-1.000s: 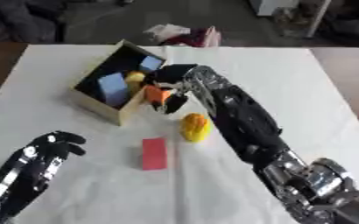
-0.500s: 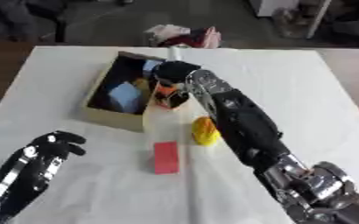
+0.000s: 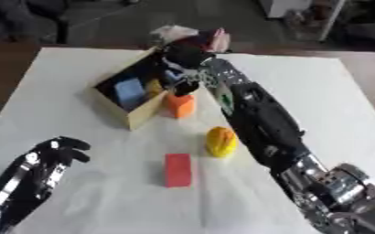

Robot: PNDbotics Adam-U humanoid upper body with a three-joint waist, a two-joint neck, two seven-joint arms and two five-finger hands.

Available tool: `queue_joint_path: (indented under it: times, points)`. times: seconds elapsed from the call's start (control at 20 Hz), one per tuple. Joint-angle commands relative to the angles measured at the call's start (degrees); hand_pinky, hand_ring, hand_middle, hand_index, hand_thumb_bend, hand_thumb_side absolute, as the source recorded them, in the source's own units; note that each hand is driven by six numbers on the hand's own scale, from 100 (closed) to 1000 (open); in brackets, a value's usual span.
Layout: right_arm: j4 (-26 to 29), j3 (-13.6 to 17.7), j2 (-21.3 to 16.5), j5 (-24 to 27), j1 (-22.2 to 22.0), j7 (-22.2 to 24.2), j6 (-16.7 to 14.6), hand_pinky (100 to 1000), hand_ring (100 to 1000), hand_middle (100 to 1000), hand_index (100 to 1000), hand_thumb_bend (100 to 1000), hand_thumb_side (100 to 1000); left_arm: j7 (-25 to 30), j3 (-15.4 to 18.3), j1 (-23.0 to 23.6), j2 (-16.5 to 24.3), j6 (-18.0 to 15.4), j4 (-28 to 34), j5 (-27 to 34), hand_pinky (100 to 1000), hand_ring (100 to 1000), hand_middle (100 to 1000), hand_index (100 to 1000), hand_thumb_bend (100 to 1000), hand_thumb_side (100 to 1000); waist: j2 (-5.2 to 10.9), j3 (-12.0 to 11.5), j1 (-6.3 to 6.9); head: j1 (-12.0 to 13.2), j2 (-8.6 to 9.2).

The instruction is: Pick up objects on the table and place them in the box.

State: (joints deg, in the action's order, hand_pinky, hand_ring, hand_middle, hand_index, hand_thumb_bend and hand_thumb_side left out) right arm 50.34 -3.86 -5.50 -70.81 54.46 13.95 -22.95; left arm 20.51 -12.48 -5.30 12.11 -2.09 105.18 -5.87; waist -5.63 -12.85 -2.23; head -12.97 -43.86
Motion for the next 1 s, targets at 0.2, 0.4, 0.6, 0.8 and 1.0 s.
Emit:
queue_joint_path:
  times: [0.2,0.4,0.6,0.8,1.0]
  points:
    - [4.8,-1.1,-3.2,5.0,0.5,10.1,-4.1,745,815,903,961,100,577,-0.3,0.5,-0.5,0.9,0.0,0.7,0.1,818,646,674,743,100,749,0.76,0.2,0.08,0.3,-0.26]
    - [11.5,-2.1,-6.0,9.9,-1.6,18.9,-7.6,764,825,880,951,100,620,-0.5,0.7,-0.4,0.9,0.0,0.6,0.0,818,646,674,743,100,750,0.70,0.6,-0.12,0.7,-0.26]
    - [17.4,-3.2,-8.6,14.4,-4.1,25.4,-8.7,779,840,887,952,100,604,-1.3,1.7,-0.2,1.0,-0.1,0.7,-0.4,818,646,674,744,100,737,0.91,1.2,-0.10,1.1,-0.26]
    - [19.2,-3.9,-9.5,15.6,-6.3,28.8,-8.7,786,850,897,955,100,593,-3.8,3.9,0.0,1.3,-0.2,1.3,-0.7,815,649,682,751,100,713,1.02,1.5,0.20,1.2,-0.26]
    - [17.3,-4.4,-8.9,14.3,-7.2,29.6,-8.9,793,856,903,954,100,587,-11.7,6.5,0.5,1.2,0.7,1.5,1.0,818,668,708,763,100,699,1.03,1.5,0.57,1.0,-0.26]
